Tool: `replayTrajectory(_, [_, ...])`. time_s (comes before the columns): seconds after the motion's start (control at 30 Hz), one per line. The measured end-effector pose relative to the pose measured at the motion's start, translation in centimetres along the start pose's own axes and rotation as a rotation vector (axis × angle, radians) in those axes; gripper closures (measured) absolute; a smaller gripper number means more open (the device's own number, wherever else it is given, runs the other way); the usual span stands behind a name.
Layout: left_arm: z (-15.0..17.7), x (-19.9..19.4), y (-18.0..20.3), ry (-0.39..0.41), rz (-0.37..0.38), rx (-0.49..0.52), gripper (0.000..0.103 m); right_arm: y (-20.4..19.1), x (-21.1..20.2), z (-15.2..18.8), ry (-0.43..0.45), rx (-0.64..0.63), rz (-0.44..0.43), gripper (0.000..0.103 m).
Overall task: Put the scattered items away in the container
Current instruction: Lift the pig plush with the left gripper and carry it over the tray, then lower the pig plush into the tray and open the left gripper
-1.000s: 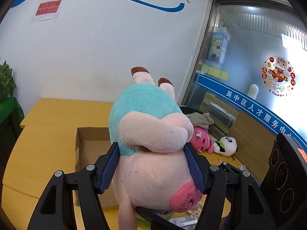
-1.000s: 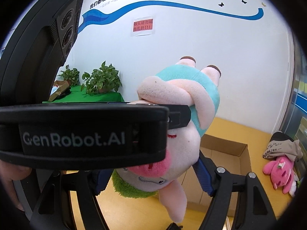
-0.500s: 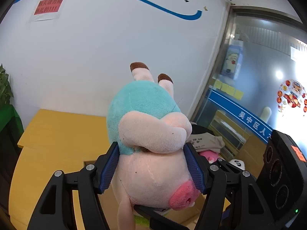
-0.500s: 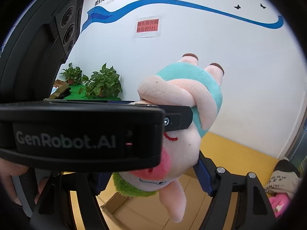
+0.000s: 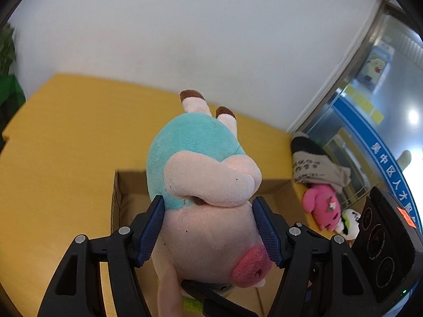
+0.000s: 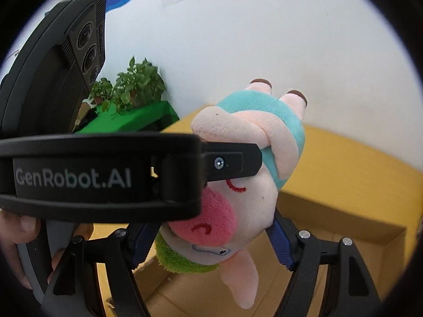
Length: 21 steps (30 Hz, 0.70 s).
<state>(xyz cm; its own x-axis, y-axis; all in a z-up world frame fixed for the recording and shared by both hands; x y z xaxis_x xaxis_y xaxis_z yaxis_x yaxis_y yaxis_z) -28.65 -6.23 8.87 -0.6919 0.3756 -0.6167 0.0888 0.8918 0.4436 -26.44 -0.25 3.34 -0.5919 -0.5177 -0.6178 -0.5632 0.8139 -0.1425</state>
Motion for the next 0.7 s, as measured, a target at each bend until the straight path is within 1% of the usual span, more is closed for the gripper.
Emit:
replayTrajectory(0.07, [1.6, 2.4, -1.7, -0.063, -0.003, -0.047, 0.032, 1.0, 2.7, 2.4, -0.053, 0.020, -0.007, 0.028])
replayTrajectory(0.13, [3.3, 4.8, -3.2, -0.134, -0.008, -0.093, 0.033, 1.6, 4.5, 4.1, -0.093, 0.047, -0.023, 0.028])
replayTrajectory(0.2, [4.5, 6.6, -4.4, -0.184, -0.031, -0.113, 0.033, 2.2, 6.8, 6.3, -0.146, 0.098, -0.052, 0.028])
replayTrajectory(0.27, [5.4, 7.7, -5.6, -0.214, -0.054, -0.134, 0.033, 2.3, 8.3, 7.6, -0.176, 0.117, -0.076, 0.028])
replayTrajectory(0.33, [5.8, 7.7, -6.4, -0.206, -0.062, -0.144, 0.033, 2.2, 9.5, 8.6, -0.195, 0.115, -0.093, 0.027])
replayTrajectory(0.37, [5.8, 7.4, -6.5, -0.204, -0.063, -0.147, 0.033, 1.9, 9.7, 8.7, -0.186, 0.095, -0.096, 0.025])
replayTrajectory(0.43, [5.8, 7.1, -6.7, -0.196, -0.087, -0.137, 0.034, 1.6, 9.9, 8.8, -0.183, 0.084, -0.102, 0.020])
replayTrajectory(0.5, [5.7, 6.6, -6.8, -0.184, -0.122, -0.120, 0.034, 1.4, 10.1, 9.1, -0.189, 0.083, -0.107, 0.018])
replayTrajectory(0.57, [5.8, 5.9, -6.8, -0.169, -0.147, -0.115, 0.037, 1.1, 9.9, 9.5, -0.184, 0.084, -0.119, 0.018])
replayTrajectory(0.6, [5.8, 5.7, -6.9, -0.166, -0.151, -0.119, 0.040, 0.8, 9.7, 9.6, -0.180, 0.084, -0.130, 0.018])
replayTrajectory(0.7, [5.9, 5.0, -7.3, -0.166, -0.177, -0.113, 0.041, -0.6, 9.3, 10.1, -0.184, 0.078, -0.188, 0.018])
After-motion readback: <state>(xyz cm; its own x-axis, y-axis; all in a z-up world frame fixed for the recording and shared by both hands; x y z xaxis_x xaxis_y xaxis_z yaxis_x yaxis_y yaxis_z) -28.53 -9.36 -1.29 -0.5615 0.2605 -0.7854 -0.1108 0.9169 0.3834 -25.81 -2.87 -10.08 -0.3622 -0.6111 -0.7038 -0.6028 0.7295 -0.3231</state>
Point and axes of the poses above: each gripper's, at about its wrist camera, not at the fingertips, and x roughly the way its jaws point, y to its right, z to its underside, the point moved 7 cm from there along x, roughly the way its jaws point, and after that the axes turned 2 degrees about y, right-handed, at the moved point
